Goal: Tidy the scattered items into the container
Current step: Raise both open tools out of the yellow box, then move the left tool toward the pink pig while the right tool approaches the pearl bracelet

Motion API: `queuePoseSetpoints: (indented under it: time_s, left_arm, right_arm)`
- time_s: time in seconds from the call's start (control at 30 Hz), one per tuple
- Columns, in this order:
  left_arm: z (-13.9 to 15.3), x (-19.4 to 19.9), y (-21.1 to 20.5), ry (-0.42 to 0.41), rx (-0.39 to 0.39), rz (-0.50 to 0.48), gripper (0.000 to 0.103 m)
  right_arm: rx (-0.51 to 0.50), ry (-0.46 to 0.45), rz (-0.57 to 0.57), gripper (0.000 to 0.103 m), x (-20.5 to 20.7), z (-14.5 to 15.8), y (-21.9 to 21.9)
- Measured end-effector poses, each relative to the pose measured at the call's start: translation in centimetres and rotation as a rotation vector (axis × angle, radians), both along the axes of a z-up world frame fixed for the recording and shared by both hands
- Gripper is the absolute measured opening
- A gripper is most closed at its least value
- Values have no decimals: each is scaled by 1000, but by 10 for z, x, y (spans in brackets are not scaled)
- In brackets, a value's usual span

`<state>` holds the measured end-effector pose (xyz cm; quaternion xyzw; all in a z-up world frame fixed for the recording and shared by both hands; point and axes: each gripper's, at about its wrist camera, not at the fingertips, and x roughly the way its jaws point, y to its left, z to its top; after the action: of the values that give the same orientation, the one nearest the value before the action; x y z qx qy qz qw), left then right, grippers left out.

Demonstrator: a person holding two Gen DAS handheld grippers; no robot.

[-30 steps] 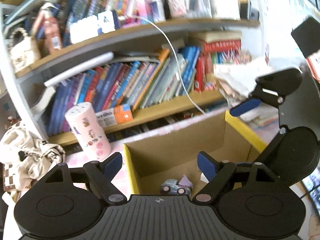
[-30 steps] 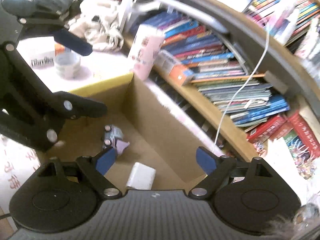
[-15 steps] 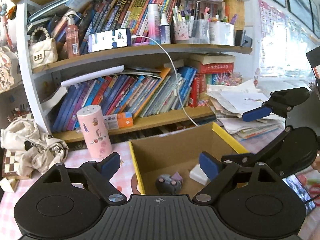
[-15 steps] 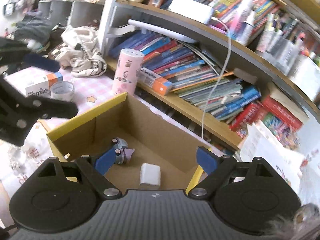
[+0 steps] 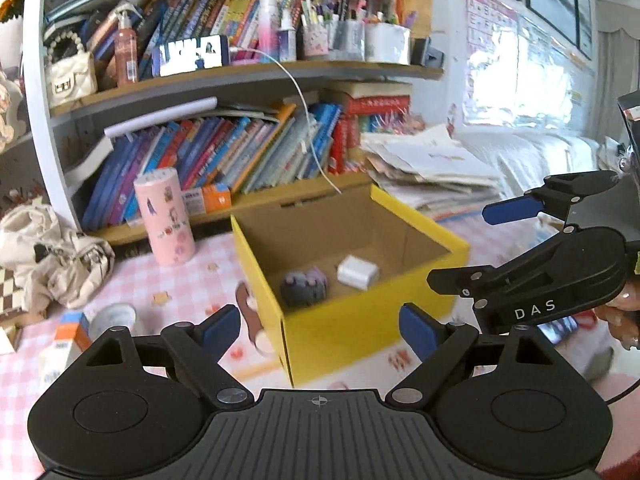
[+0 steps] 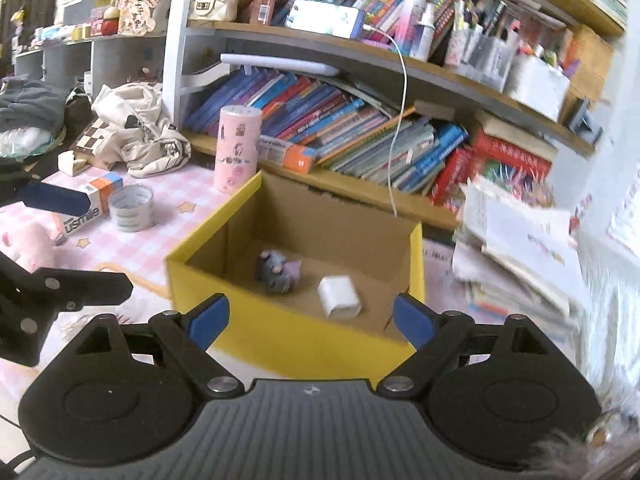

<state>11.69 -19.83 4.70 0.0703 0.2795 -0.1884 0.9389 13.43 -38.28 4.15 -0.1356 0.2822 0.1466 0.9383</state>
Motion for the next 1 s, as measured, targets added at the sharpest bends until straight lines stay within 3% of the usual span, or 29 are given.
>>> queuePoseSetpoints:
  time_s: [0.37, 0.6, 1.0]
  left_arm:
    - [-21, -44, 42, 57, -9, -5, 89]
    - [-33, -66, 75, 101, -18, 60, 89]
    - [-47, -89, 117, 159, -20, 149, 89]
  right_arm:
    - [22, 43, -112, 92, -69, -28, 34]
    - [96, 91, -179, 93, -96, -50, 63]
    - [39, 124, -56, 94, -115, -62, 122]
